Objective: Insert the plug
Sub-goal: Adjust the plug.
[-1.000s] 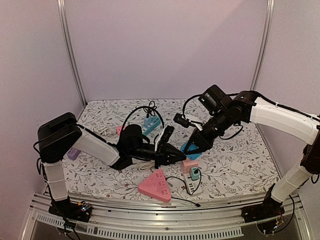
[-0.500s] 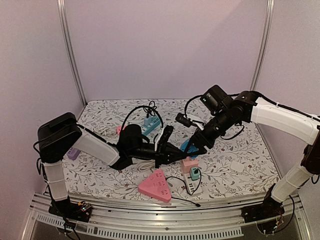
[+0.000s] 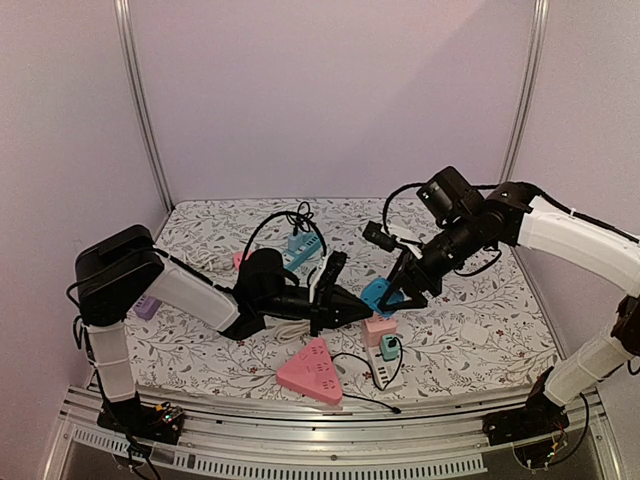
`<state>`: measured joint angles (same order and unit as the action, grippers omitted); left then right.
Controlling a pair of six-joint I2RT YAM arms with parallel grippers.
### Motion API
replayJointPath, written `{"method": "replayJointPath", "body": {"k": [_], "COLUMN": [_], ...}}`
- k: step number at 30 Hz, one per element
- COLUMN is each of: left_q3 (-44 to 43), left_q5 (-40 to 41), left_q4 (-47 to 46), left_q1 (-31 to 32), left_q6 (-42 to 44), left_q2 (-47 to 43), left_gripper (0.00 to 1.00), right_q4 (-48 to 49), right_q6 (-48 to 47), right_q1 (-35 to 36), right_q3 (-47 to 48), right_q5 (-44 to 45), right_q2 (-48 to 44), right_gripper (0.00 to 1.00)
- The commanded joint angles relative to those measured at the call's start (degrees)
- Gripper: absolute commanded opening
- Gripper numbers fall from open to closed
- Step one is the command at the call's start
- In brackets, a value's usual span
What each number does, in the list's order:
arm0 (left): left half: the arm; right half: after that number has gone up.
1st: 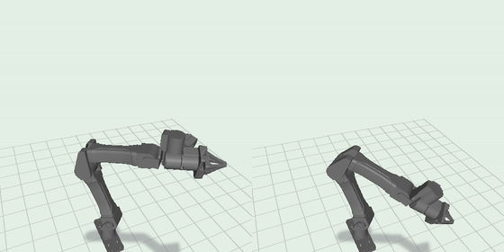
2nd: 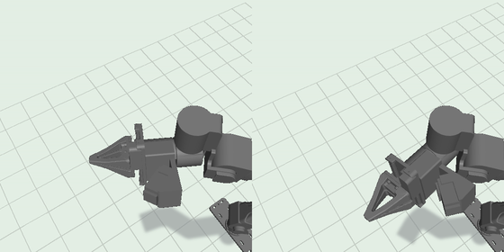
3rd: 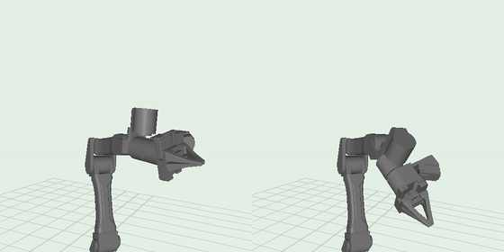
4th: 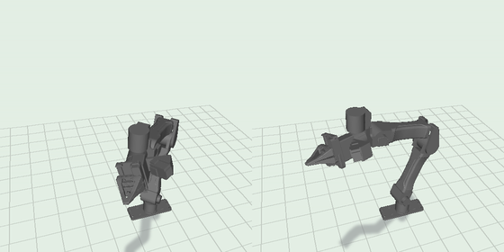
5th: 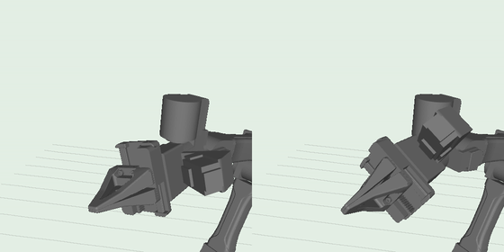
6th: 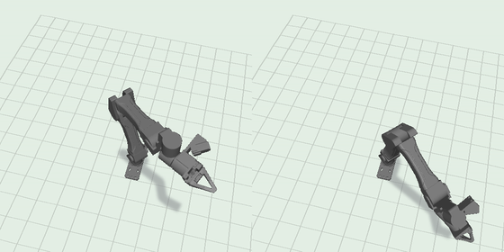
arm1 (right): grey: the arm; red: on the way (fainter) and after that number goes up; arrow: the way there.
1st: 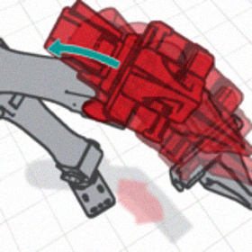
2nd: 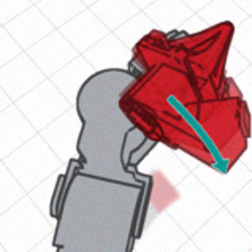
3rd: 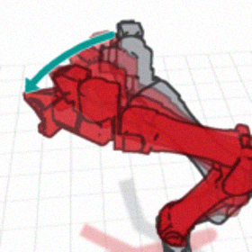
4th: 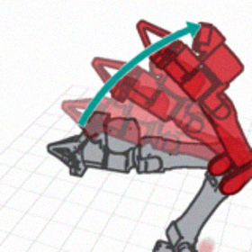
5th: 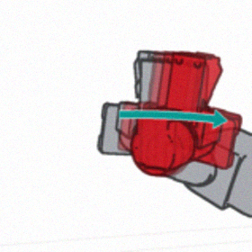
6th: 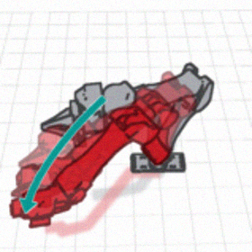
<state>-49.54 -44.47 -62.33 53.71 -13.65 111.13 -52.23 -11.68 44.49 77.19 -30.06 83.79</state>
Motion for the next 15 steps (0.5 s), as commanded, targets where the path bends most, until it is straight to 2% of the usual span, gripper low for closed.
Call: {"method": "replayJointPath", "body": {"k": [1,9,15], "left_q3": [-0.2,-0.5,-0.9], "left_q5": [-0.1,0.0,-0.1], "left_q4": [-1.8,-1.9,-1.7], "left_q1": [-0.3,-0.3,-0.3], "left_q6": [0.5,0.5,0.3], "left_q2": [0.0,0.3,0.6], "left_gripper": [0.0,0.0,0.0], "right_q4": [3.3,7.7,10.6], "right_q6": [-0.8,1.2,2.4], "right_q1": [-0.2,-0.2,-0.1], "right_q3": [-1.3,-4.8,-5.1], "right_q5": [-1.1,-1.9,-2.1], "right_q2": [1.1,2.1,2.5], "right_gripper": [0.7,0.65,0.49]}}
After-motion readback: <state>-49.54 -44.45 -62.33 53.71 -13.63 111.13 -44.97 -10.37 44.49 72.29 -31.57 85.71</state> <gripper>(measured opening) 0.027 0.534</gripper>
